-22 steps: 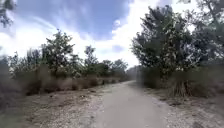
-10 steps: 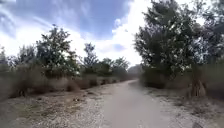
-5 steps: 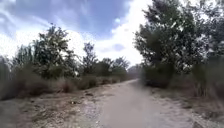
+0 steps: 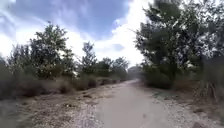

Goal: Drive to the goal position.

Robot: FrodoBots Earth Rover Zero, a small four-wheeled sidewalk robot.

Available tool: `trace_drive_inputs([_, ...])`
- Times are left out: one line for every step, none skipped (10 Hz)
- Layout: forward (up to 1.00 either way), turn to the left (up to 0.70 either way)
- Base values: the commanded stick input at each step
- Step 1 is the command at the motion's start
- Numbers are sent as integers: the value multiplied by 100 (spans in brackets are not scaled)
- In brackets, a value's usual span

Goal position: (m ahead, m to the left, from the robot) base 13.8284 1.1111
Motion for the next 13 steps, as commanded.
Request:
trace_drive_inputs([45, 0])
trace_drive_inputs([45, 0])
trace_drive_inputs([45, 0])
trace_drive_inputs([45, 0])
trace_drive_inputs([45, 0])
trace_drive_inputs([45, 0])
trace_drive_inputs([45, 0])
trace_drive_inputs([45, 0])
trace_drive_inputs([45, 0])
trace_drive_inputs([45, 0])
trace_drive_inputs([45, 0])
trace_drive_inputs([45, 0])
trace_drive_inputs([45, 0])
